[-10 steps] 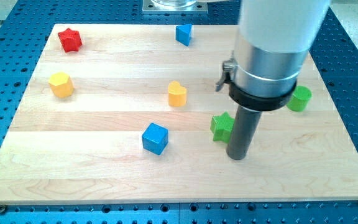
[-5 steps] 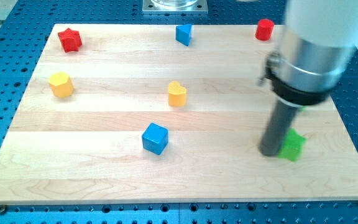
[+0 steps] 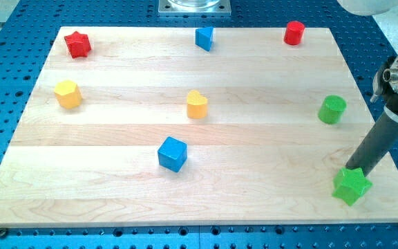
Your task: Keep the green blocks vertically below the red circle
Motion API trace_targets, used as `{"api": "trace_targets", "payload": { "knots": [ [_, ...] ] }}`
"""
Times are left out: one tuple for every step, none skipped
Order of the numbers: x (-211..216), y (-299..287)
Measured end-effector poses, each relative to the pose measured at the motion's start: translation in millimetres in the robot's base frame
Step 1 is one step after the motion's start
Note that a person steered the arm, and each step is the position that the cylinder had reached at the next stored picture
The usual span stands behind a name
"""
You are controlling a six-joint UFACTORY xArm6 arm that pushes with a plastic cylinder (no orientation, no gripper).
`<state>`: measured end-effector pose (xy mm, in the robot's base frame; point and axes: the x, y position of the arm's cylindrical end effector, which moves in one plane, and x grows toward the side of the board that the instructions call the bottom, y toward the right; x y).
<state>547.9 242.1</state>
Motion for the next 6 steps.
{"api": "trace_targets", "payload": {
  "knots": [
    [-19.9, -9.5],
    [-29.4, -11.6],
    [-44.0, -11.6],
    [-68.1, -12.2],
    [-92.8, -12.2],
    [-96.2, -12.2]
  ]
}}
